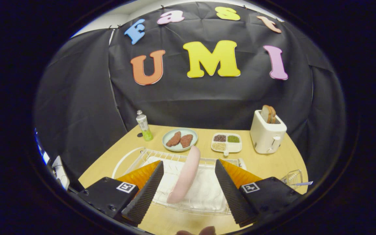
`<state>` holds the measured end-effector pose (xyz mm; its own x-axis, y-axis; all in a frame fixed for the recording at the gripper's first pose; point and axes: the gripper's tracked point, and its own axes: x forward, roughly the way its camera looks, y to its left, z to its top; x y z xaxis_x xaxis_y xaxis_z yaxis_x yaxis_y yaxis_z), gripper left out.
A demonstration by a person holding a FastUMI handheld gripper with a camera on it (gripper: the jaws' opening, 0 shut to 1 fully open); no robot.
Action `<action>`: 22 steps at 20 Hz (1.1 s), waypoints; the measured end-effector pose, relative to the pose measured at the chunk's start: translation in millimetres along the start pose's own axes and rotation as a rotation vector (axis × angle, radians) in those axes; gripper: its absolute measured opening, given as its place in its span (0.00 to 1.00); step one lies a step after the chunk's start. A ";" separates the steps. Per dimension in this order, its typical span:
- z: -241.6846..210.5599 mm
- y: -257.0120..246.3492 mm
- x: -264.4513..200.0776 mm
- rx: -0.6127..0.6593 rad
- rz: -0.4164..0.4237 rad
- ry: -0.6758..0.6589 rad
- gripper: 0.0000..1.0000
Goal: Take the plate from the dish rack, then take the spoon from the basket and place it into the plate.
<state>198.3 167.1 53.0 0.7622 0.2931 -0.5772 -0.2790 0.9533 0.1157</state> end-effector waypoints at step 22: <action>-32.7 1.0 74.7 0.214 -0.180 0.406 0.41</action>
<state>235.9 187.6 -16.4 0.4862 0.1109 -0.8668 -0.0055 0.9923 0.1239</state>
